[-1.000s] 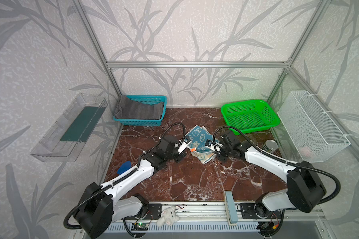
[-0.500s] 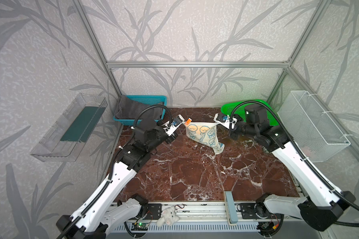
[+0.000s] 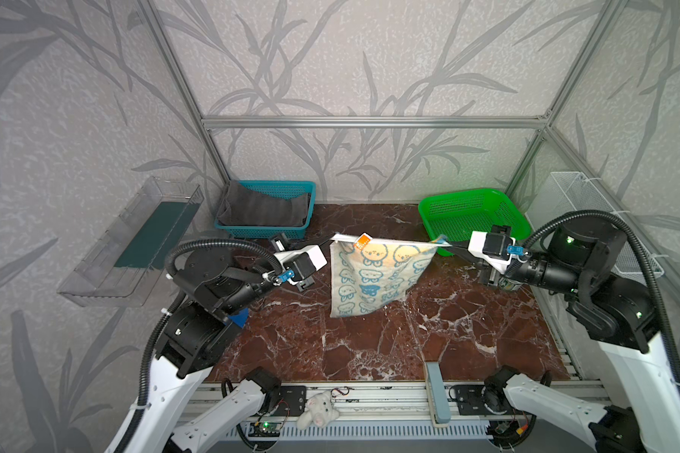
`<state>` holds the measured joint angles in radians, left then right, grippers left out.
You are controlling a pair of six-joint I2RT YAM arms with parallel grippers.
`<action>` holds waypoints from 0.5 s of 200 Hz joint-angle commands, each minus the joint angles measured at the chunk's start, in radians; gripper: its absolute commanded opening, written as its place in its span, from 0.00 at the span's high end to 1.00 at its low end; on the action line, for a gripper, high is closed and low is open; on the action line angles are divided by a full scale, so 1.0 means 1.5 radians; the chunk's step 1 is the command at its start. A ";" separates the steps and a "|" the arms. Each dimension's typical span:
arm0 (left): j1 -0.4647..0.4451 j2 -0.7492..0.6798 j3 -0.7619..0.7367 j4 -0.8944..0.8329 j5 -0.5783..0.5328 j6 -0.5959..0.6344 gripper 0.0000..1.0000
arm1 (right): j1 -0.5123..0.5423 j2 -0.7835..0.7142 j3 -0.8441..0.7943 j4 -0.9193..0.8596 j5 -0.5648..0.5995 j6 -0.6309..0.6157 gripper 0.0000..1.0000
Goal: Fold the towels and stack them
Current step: 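Lift the towel by two corners with both grippers, spreading them apart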
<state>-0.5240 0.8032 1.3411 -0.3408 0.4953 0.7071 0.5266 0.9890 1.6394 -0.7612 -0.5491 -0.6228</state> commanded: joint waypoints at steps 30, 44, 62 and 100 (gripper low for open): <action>0.024 0.028 -0.003 0.040 -0.146 0.069 1.00 | -0.019 0.066 0.031 -0.067 0.081 0.059 1.00; 0.028 0.065 -0.020 0.029 -0.185 0.073 1.00 | -0.040 0.108 0.018 -0.063 0.079 0.072 1.00; 0.054 0.115 -0.060 0.041 -0.212 0.077 1.00 | -0.097 0.180 0.015 -0.055 0.039 0.114 1.00; 0.150 0.227 -0.121 0.123 -0.142 0.009 1.00 | -0.138 0.328 0.018 -0.028 0.047 0.114 1.00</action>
<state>-0.3862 1.0718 1.1980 -0.2409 0.3077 0.7673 0.3531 1.3968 1.6722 -0.7937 -0.5301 -0.4778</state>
